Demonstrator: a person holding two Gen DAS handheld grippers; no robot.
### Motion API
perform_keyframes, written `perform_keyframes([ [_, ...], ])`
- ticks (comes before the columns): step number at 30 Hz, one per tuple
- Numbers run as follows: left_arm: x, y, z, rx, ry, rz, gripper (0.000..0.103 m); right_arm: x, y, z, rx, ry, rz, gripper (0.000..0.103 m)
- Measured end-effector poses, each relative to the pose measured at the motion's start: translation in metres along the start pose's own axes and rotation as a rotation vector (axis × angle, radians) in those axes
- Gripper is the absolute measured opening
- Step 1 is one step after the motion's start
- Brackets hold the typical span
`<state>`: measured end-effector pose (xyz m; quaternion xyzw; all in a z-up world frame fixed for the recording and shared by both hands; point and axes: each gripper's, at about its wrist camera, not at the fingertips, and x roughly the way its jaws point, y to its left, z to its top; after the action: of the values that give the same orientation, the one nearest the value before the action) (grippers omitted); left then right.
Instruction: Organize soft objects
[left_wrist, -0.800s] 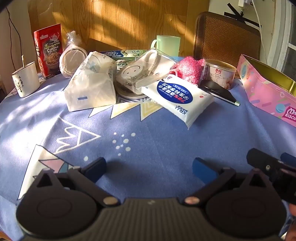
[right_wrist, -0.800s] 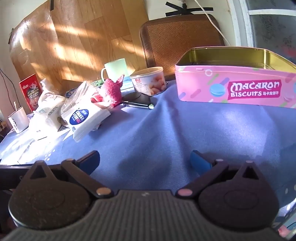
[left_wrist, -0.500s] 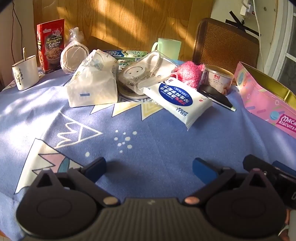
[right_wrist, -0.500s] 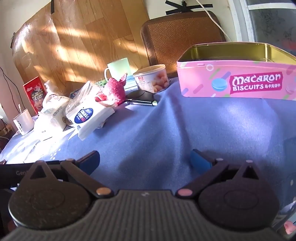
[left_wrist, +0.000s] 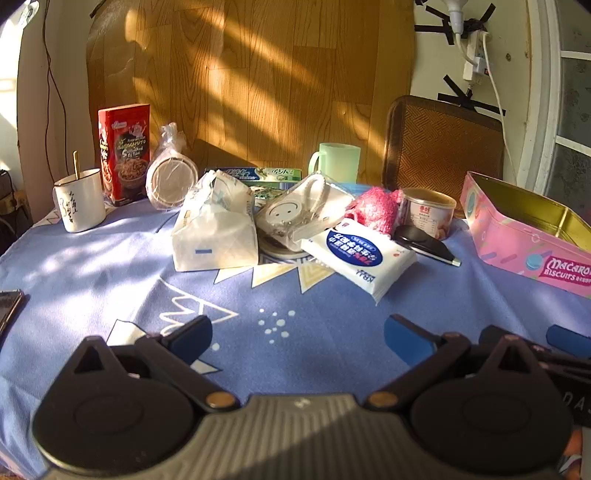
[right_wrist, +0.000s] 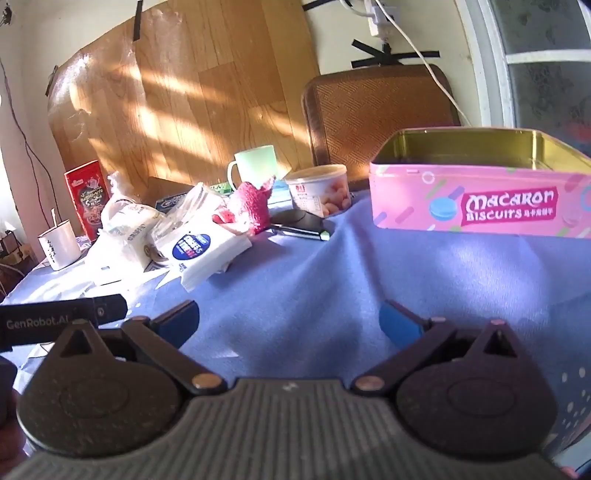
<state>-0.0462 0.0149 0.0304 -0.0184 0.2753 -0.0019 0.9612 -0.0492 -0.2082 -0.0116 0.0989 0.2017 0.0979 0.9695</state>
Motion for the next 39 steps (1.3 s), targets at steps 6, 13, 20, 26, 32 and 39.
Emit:
perform_keyframes([
  [6,0.002,0.004,-0.002,-0.019,0.012,-0.012,0.103,-0.001,0.006,0.001,-0.023,-0.014,0.0,0.103],
  [13,0.007,0.013,-0.004,-0.062,0.042,-0.006,0.103,-0.002,0.005,0.0,-0.019,-0.027,-0.003,0.103],
  [20,0.008,0.013,-0.004,-0.066,0.049,0.0,0.103,-0.002,0.004,-0.002,-0.01,-0.022,0.0,0.103],
  [26,0.008,0.019,-0.002,-0.098,0.047,0.007,0.103,-0.002,0.002,-0.002,-0.007,-0.017,-0.003,0.099],
  [32,0.009,0.022,-0.001,-0.103,0.04,0.021,0.103,-0.001,0.003,-0.003,-0.014,-0.012,0.008,0.072],
  [39,0.014,0.023,-0.003,-0.091,0.058,0.026,0.103,0.002,0.007,-0.004,-0.033,0.005,0.023,0.063],
])
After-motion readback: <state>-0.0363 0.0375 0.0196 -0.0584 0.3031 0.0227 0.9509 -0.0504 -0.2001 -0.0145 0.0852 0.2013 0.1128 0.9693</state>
